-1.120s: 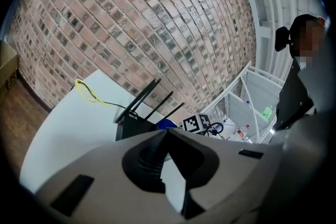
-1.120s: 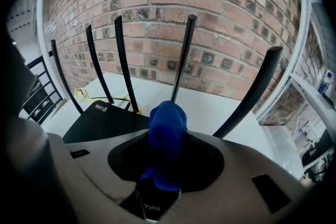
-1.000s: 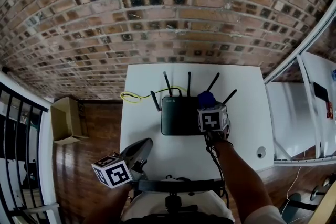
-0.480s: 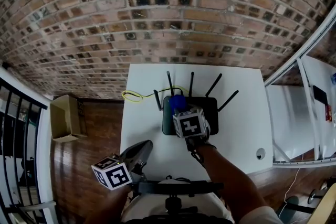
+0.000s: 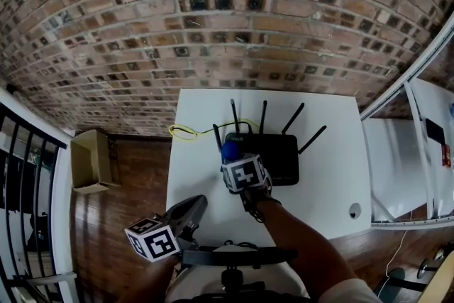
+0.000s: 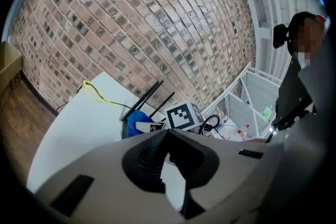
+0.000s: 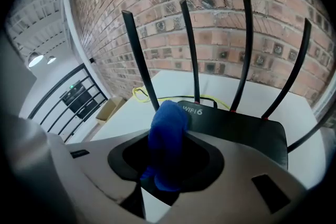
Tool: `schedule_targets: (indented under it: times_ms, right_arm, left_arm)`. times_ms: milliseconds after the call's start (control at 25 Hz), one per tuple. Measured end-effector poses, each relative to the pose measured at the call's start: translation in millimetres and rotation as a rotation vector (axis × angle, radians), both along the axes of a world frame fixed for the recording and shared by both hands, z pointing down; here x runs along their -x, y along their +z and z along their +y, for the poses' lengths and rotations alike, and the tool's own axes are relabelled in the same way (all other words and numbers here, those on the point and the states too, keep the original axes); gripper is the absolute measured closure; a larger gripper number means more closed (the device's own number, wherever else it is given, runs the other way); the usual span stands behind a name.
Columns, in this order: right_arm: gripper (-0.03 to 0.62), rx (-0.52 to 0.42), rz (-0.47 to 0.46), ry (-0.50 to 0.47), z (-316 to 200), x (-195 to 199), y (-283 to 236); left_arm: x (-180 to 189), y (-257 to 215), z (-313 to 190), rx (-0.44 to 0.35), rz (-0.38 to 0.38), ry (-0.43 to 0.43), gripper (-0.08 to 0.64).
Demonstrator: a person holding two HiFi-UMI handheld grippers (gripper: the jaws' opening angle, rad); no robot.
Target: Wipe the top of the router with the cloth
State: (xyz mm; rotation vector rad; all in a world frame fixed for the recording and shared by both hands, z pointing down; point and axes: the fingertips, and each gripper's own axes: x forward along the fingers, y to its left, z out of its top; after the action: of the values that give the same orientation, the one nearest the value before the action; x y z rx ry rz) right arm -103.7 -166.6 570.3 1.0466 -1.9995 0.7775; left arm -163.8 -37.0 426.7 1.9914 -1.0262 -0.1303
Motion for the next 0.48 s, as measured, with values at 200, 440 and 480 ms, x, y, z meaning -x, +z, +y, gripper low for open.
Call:
schedule_targets:
  times_ms: [200,440,480]
  right_arm:
    - [0.448,-0.006,-0.020,0.038,-3.9,-14.3,-1.2]
    - [0.448,-0.026,-0.041,0.074,-10.2,-33.6,-7.3]
    - [0.448,-0.026,-0.040,0.081,-10.5,-37.4,-7.3]
  left_arm:
    - [-1.4,-0.2,-2.6,0.008,-0.008,0.002,0.535]
    - [-11.3,3.3,-4.8,0.042,-0.011,0.027,0.535]
    - [-13.2,2.9,-6.0,0.040,-0.011,0.032,0.535]
